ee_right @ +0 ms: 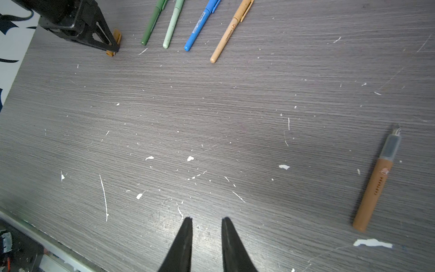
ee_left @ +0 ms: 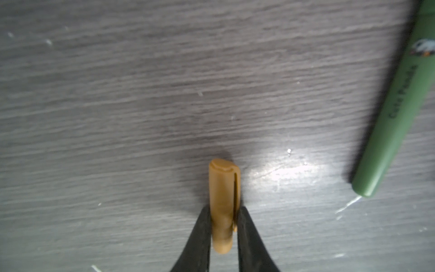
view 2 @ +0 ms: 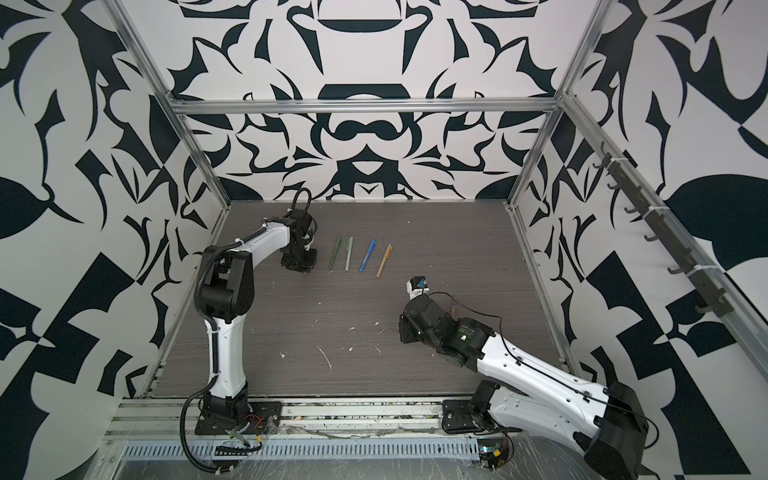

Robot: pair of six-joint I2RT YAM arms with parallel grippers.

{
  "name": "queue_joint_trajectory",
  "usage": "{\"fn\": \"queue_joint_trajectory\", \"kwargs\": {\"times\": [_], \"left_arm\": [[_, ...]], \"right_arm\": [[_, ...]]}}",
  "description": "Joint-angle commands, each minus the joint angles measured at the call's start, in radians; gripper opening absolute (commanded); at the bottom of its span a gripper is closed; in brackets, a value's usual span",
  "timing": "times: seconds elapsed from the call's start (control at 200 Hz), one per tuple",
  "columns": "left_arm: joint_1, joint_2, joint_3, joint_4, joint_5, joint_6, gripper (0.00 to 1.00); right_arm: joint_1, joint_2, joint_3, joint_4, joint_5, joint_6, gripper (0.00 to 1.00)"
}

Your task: Insert the pens into the pen caps

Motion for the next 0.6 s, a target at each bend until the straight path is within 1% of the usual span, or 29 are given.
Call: {"fn": "queue_joint_trajectory", "kwargs": {"times": [0.0, 0.435, 0.595], "left_arm": [[-0.006, -0.008, -0.031, -0.015, 0.022, -0.017, 0.2], [-0.015, -0.115, -0.084, -0.015, 0.055, -0.034, 0.22], [-0.056, -0.173, -0.138, -0.004, 0.076, -0.065, 0.22]], "right_arm": [[-0.005, -0.021, 0.003, 0.02, 0.004, 0.01, 0.25], [-0.005, -0.027, 0.021, 0.011, 0.001, 0.017, 0.26], [-0.005, -0.041, 0.02, -0.003, 0.012, 0.015, 0.26]]}}
